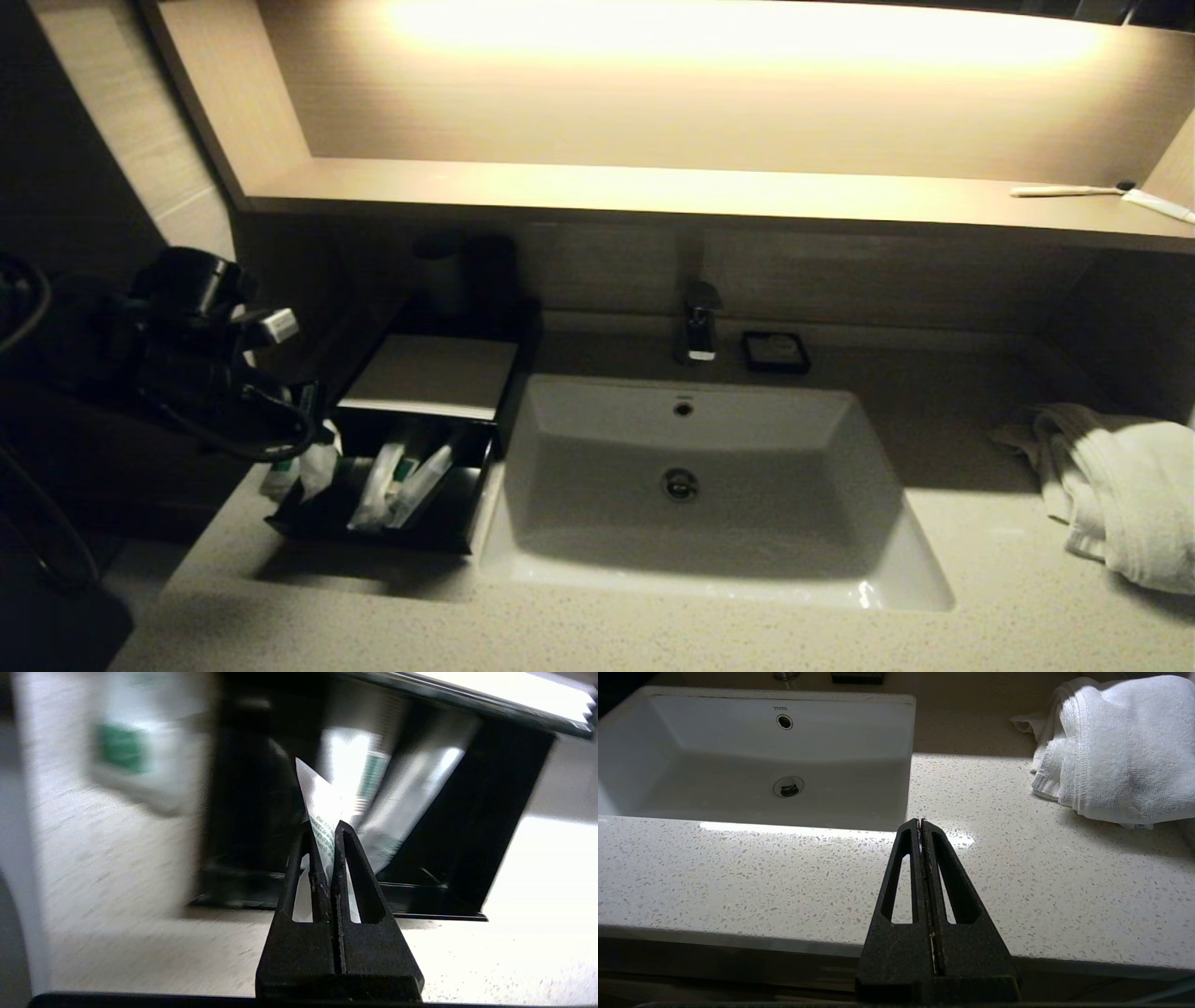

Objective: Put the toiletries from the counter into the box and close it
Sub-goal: Place the bathroom toiletry into the drawer

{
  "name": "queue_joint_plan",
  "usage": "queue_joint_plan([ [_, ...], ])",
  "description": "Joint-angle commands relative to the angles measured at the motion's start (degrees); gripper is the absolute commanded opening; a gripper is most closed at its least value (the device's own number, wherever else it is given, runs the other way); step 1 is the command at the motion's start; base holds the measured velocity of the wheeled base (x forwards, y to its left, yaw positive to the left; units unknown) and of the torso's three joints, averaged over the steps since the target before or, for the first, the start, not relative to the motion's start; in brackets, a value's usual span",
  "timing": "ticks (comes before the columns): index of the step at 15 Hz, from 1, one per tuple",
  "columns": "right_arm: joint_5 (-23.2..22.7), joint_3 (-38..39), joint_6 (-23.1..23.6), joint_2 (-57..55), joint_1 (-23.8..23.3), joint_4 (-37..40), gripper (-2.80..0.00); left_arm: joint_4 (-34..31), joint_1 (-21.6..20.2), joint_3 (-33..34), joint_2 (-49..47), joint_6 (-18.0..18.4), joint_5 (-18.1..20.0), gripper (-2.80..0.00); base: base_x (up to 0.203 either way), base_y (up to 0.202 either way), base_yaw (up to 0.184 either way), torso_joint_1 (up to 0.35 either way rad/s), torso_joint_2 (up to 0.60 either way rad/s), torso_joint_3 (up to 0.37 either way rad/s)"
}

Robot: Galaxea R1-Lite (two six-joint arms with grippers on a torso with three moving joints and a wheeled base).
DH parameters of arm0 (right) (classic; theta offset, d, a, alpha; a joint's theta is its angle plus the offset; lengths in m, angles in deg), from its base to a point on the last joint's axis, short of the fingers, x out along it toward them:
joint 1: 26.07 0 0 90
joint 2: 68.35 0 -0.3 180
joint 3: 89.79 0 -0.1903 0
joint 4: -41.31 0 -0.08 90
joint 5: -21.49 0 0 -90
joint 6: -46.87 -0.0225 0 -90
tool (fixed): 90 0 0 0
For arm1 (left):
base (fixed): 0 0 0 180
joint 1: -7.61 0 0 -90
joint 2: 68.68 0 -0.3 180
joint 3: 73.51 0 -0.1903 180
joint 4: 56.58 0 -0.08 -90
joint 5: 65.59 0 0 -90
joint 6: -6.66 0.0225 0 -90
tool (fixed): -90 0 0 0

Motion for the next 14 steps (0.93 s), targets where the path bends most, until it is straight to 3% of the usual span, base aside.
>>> queue_joint_plan([
  [1,0.0,0.0,0.0,0.0,0.0,0.0,-2.80,-0.2,1.7,-1.2,-2.3,0.7,0.0,-2.80,0.000,0.000,0.000,0.000,0.00,0.000],
  [5,0.0,0.0,0.0,0.0,0.0,0.0,-2.80,-0.3,1.7,-3.4,-5.4,3.3,-0.1,-2.80,0.000,0.000,0.000,0.000,0.00,0.000],
  [9,0.0,0.0,0.0,0.0,0.0,0.0,-2.80,-0.3,1.7,-3.6,-8.1,6.3,-3.3,-2.80,0.000,0.000,0.000,0.000,0.00,0.000],
  [14,0.0,0.0,0.0,0.0,0.0,0.0,-2.80,0.9,1.2,-3.7,-11.7,6.7,-3.5,-2.80,0.000,0.000,0.000,0.000,0.00,0.000],
])
